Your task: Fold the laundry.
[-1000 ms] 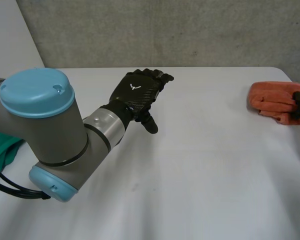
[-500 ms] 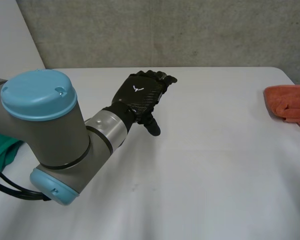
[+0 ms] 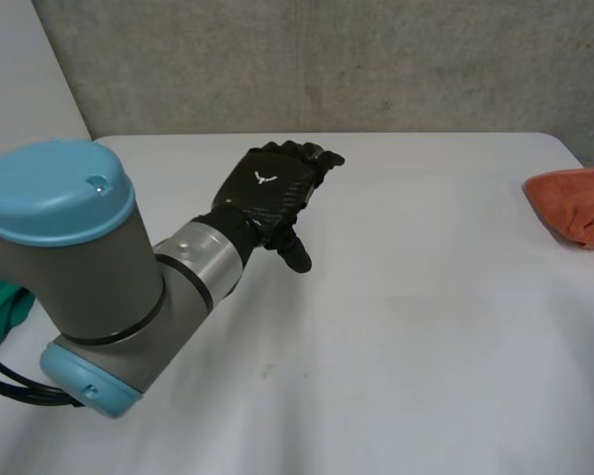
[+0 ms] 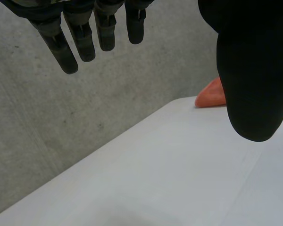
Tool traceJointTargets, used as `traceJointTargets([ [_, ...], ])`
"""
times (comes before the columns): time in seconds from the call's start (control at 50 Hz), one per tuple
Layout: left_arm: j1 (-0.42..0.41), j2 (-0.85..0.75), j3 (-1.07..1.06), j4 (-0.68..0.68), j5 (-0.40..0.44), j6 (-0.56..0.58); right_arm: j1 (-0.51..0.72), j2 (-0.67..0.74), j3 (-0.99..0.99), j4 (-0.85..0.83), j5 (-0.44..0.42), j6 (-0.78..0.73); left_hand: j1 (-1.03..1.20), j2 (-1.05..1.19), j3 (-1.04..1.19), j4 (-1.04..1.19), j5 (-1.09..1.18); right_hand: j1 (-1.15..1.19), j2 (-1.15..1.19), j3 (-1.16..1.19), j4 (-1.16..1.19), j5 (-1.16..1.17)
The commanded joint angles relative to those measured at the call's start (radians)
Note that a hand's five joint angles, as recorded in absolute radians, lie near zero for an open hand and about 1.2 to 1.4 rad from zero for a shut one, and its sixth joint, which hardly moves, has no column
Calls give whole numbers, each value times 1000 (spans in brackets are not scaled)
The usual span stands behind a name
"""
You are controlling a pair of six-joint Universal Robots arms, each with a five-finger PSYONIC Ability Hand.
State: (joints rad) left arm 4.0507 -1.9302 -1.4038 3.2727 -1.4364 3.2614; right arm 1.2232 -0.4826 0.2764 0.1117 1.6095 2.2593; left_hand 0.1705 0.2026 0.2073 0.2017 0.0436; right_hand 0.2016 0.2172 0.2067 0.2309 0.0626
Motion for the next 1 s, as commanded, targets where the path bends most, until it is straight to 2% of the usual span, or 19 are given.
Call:
traceJointTargets([
  [0.02,28,48,-23,2,-1,0,113,-203,88,-1,-16,228,4,-28,-33,-27,-44,-27,-43,-32,-56,-63],
  [0.06,33,60,-29,2,-1,0,157,-260,139,8,-34,296,4,-28,-33,-27,-44,-27,-43,-32,-56,-63],
  [0.14,45,88,-41,4,-2,0,246,-402,332,11,-131,445,4,-28,-33,-27,-44,-27,-43,-32,-56,-63],
  [0.22,79,128,-63,4,-22,1,350,-560,600,-9,-297,586,4,-28,-33,-27,-44,-27,-43,-32,-56,-63],
  [0.32,142,163,-77,-1,-74,9,507,-660,812,-46,-405,643,4,-28,-33,-27,-44,-27,-43,-32,-56,-63],
  [0.44,237,188,-83,-44,-116,29,668,-689,1003,-53,-412,640,4,-28,-33,-27,-44,-27,-43,-32,-56,-63],
  [0.5,313,191,-84,-102,-125,96,734,-688,1064,-55,-410,637,4,-28,-33,-27,-44,-27,-43,-32,-56,-63],
  [0.58,417,175,-93,-128,-134,236,795,-674,1133,-63,-410,635,4,-28,-33,-27,-44,-27,-43,-32,-56,-63],
  [0.72,554,61,-100,-107,-206,489,815,-647,1202,-98,-408,605,4,-28,-33,-27,-44,-27,-43,-32,-56,-63],
  [0.86,617,-76,-86,-18,-246,662,825,-637,1233,-99,-410,579,4,-28,-33,-27,-44,-27,-43,-32,-56,-63],
  [1.0,649,-200,-67,73,-360,839,826,-642,1256,-99,-410,579,4,-28,-33,-27,-44,-27,-43,-32,-56,-63],
])
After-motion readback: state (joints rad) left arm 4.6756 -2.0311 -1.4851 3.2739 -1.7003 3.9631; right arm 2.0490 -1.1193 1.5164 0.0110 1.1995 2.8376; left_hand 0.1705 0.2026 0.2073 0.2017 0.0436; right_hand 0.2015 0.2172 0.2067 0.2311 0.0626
